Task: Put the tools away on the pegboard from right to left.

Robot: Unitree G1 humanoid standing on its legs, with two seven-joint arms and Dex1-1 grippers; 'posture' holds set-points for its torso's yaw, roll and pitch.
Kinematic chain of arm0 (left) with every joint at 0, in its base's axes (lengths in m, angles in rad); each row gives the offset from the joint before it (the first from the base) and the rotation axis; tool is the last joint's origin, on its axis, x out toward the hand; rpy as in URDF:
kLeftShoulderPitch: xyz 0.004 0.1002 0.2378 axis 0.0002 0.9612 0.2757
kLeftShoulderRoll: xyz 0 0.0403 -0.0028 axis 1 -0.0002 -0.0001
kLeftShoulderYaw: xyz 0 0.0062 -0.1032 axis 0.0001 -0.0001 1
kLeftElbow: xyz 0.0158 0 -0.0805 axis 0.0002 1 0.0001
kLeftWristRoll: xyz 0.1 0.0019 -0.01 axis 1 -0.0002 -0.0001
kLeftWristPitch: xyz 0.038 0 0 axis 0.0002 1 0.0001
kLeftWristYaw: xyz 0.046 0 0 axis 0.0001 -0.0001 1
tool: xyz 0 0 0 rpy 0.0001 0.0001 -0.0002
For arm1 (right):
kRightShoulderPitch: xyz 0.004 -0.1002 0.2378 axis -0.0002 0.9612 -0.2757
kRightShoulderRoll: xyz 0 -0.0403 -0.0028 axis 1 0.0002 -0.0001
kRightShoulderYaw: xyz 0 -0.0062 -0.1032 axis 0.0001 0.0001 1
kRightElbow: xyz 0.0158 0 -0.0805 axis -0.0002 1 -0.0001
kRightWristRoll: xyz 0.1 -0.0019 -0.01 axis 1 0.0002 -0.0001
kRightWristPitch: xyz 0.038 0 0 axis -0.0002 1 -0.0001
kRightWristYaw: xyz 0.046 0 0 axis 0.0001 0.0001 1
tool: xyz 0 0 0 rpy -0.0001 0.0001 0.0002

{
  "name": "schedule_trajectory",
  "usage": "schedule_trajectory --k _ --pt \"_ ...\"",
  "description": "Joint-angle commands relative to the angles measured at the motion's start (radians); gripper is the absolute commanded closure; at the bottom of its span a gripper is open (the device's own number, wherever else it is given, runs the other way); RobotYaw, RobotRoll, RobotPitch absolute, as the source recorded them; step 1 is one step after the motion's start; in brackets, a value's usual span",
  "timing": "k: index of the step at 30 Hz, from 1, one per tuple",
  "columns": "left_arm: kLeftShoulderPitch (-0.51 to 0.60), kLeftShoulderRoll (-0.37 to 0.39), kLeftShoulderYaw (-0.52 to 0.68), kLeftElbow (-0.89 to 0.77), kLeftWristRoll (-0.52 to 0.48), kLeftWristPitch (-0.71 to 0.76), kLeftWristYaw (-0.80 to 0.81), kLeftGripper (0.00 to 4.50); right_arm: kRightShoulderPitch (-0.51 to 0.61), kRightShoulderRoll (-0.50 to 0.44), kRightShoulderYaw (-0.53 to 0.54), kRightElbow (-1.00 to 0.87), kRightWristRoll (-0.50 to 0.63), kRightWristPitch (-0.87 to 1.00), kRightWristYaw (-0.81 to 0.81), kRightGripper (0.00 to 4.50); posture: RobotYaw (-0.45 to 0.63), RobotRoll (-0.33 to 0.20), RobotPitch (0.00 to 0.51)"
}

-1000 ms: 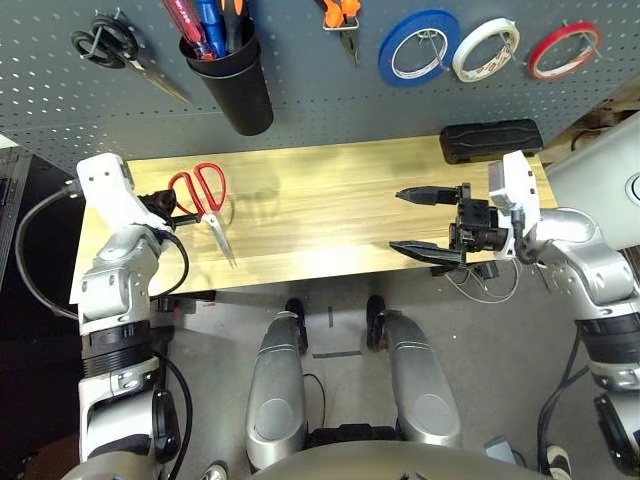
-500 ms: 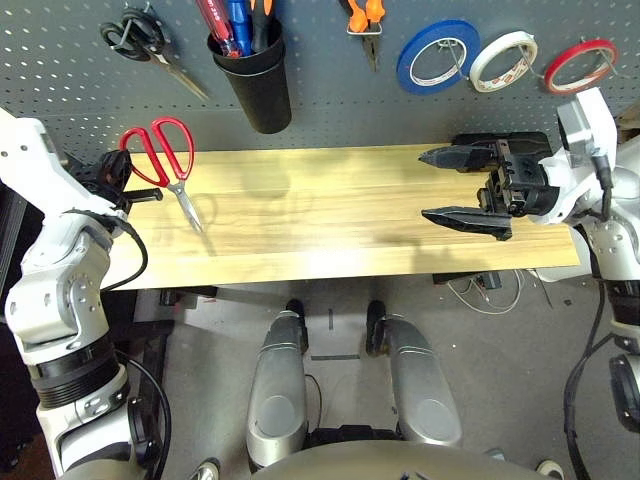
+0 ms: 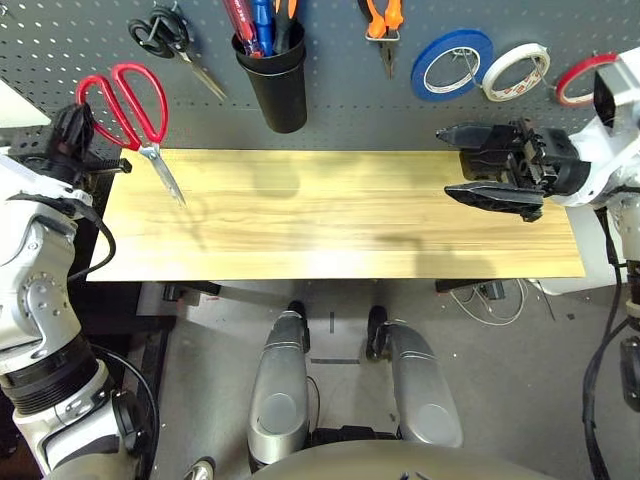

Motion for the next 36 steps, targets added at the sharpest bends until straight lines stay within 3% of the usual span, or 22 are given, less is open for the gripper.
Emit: schedule_trajectory --k 1,10,19,29,36 --pt "-0.015 0.01 -0.005 -0.035 -0.024 -0.003 -0.002 4.49 -0.006 -0.016 -0.026 0.012 0.01 0.004 0.016 0.0 0.11 0.0 0.254" --pt "-0.09 0.006 -0.063 0.037 0.005 -0.03 0.007 4.49 -0.031 -0.016 -0.032 0.03 0.01 0.001 0.018 0.0 0.09 0.0 0.249" --pt "-0.223 -0.023 -0.16 0.333 0.093 -0.204 0.007 4.49 -0.017 -0.009 -0.035 -0.001 0.018 0.012 -0.002 0.0 0.05 0.0 0.246" --pt "-0.289 -0.061 -0.217 0.514 0.151 -0.318 0.021 4.49 0.022 -0.013 -0.055 -0.051 0.032 0.026 -0.032 0.0 0.0 0.0 0.237" --pt "-0.26 -0.056 -0.237 0.511 0.154 -0.287 -0.004 2.01 0.049 -0.017 -0.037 -0.045 -0.001 0.01 -0.035 0.0 0.02 0.0 0.233"
